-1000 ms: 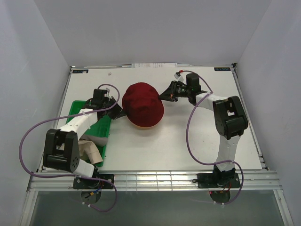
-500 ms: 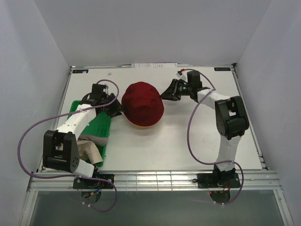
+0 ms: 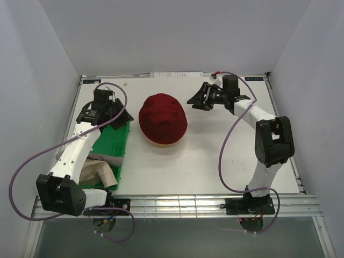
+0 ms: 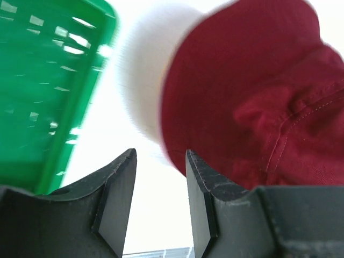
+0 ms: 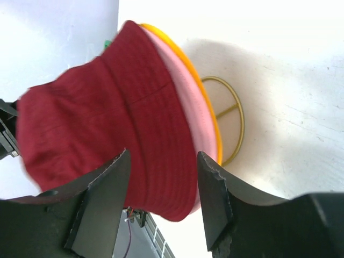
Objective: Stack the hats
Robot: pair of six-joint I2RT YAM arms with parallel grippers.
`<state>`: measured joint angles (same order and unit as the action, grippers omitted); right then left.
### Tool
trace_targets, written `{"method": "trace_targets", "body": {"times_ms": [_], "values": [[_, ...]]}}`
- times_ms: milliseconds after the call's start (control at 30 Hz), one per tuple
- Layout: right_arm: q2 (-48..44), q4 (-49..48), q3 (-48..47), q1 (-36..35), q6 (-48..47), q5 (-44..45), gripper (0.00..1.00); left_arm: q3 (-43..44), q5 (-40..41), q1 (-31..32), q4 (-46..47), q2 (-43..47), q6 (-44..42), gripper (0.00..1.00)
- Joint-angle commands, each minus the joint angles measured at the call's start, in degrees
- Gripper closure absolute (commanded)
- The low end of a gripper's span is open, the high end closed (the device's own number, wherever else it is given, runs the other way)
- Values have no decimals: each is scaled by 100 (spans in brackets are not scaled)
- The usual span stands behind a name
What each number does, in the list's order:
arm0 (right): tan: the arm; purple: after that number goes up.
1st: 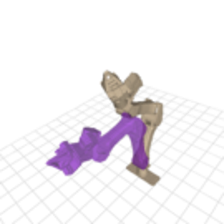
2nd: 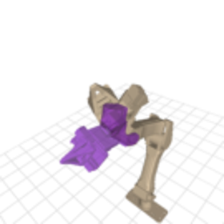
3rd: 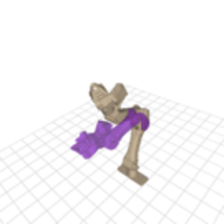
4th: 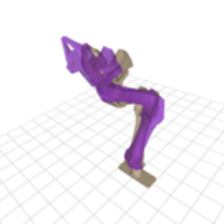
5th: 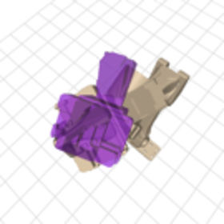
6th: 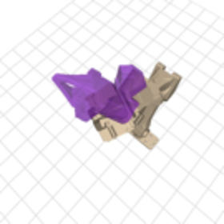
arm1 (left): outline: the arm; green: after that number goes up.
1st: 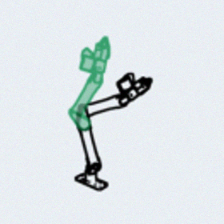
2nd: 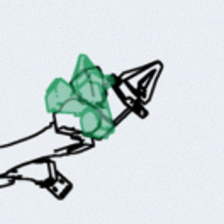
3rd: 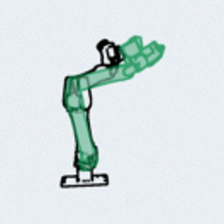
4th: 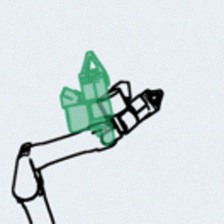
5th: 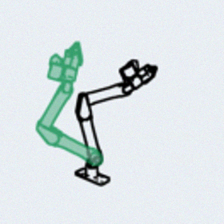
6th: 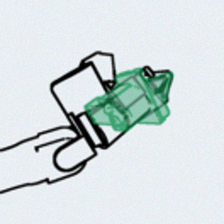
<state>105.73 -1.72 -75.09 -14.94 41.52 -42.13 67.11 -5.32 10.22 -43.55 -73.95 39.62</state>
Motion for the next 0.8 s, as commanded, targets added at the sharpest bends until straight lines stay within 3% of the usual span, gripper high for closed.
{"method": "trace_targets", "body": {"times_ms": [0,100,267,367,767], "values": [[-579,163,169,61,-170,73,41,320,1672,-11,-1057,705,518,48],[-966,163,529,53,-249,135,40,364,2865,-11,-2032,1110,1221,47],[-1406,163,829,-44,-389,161,40,311,3845,-11,-3668,1427,3041,40],[-1503,356,873,-62,-478,170,40,101,3846,-20,-3669,1620,3157,19],[-1652,339,1128,-106,-504,91,40,48,3538,-20,-3661,2060,3000,18]]}}
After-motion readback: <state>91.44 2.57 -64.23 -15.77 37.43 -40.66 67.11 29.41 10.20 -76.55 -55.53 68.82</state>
